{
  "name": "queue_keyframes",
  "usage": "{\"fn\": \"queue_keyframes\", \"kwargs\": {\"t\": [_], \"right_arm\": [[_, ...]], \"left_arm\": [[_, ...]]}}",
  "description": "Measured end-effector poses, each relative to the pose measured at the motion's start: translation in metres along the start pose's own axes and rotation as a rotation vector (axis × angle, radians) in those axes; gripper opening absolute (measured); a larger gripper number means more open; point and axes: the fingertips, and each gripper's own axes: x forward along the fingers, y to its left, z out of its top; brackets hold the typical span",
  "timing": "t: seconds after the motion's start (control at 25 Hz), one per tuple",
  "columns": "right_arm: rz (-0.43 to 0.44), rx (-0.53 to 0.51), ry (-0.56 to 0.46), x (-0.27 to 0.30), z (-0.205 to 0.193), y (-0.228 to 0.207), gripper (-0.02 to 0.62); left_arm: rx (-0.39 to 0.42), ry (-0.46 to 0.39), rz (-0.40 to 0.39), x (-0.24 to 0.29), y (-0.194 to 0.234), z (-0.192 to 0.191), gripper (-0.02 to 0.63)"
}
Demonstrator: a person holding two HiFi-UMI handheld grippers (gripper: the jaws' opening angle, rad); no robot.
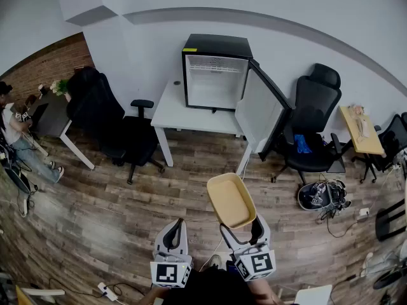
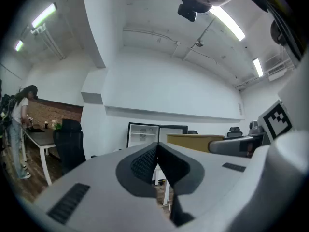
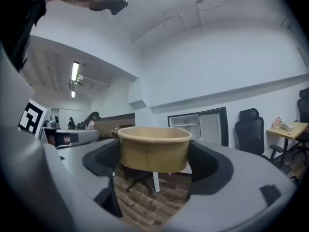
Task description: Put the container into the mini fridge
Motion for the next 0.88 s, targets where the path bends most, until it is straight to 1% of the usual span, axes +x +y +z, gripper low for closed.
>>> {"fn": "queue_keyframes", "kwargs": {"t": [0.44,0.72,0.88], "right_arm": [[-0.001,-0.009,0.002,-0.001,0.0,-0.006,0.44],[0.023,0.005,-0.005,-0.004,-0.002,-0.013,0.442],[0.04,0.003,0.005,-0.001,-0.002,-0.026,0.442]], "left_arm": [[-0.007,0.006,-0.005,0.004,-0.009,0.001,0.008],[-0.015,0.004,0.0,0.011,-0.02,-0.002,0.008],[-0.029,0.014,0.019,0.023,-0.031,-0.003,0.008]]}}
